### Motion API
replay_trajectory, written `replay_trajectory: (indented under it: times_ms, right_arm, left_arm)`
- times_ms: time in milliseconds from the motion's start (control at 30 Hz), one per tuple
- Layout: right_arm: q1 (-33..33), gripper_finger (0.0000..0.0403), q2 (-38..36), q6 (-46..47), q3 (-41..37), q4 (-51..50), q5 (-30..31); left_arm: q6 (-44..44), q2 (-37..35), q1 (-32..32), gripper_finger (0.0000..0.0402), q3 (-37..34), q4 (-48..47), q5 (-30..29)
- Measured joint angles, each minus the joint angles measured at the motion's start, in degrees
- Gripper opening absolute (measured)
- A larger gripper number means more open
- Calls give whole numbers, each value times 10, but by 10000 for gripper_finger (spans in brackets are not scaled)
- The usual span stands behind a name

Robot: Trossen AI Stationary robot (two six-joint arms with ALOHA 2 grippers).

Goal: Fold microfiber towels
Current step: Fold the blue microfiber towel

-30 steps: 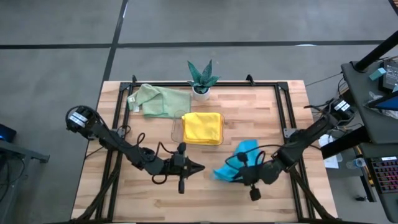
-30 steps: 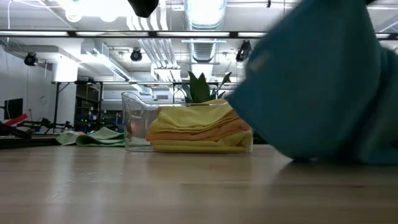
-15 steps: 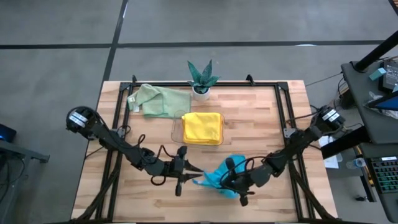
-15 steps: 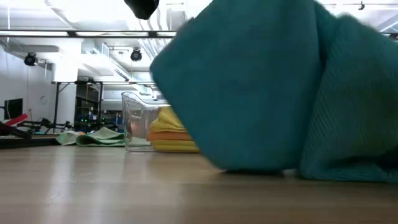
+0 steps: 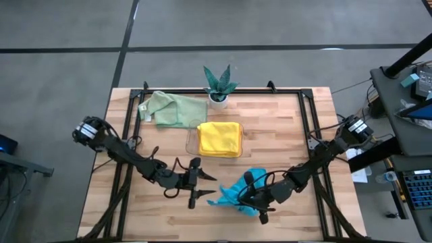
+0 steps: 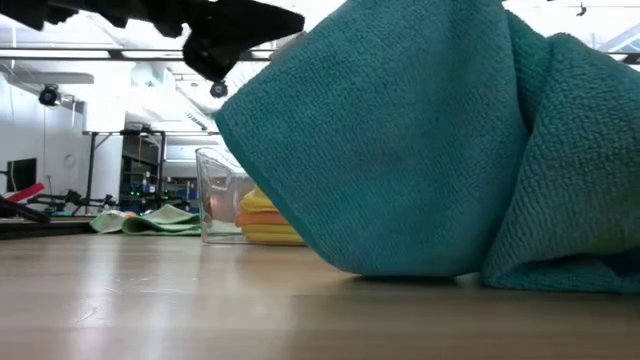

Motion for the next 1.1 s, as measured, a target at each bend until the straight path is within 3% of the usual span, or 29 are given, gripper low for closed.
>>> replay_trajectory:
  times_ms: [167,300,467,600,800,1100]
  right_arm:
    - [-2,8,0,3,0,0,0]
    - [-2,8,0,6,0,0,0]
    - [-2,8,0,7,0,-1,0]
    - [-2,8,0,7,0,-1,0]
    - [-2,8,0,7,0,-3,0]
    - [-3,8,0,10,0,-3,21]
  left_arm:
    - [28,62,17,189,17,77,11]
    - [33,120,36,189,40,97,67]
    - [34,156,48,180,66,93,90]
    - [37,155,50,133,64,91,100]
    - [48,148,50,14,60,92,102]
    - [50,116,49,1,61,97,102]
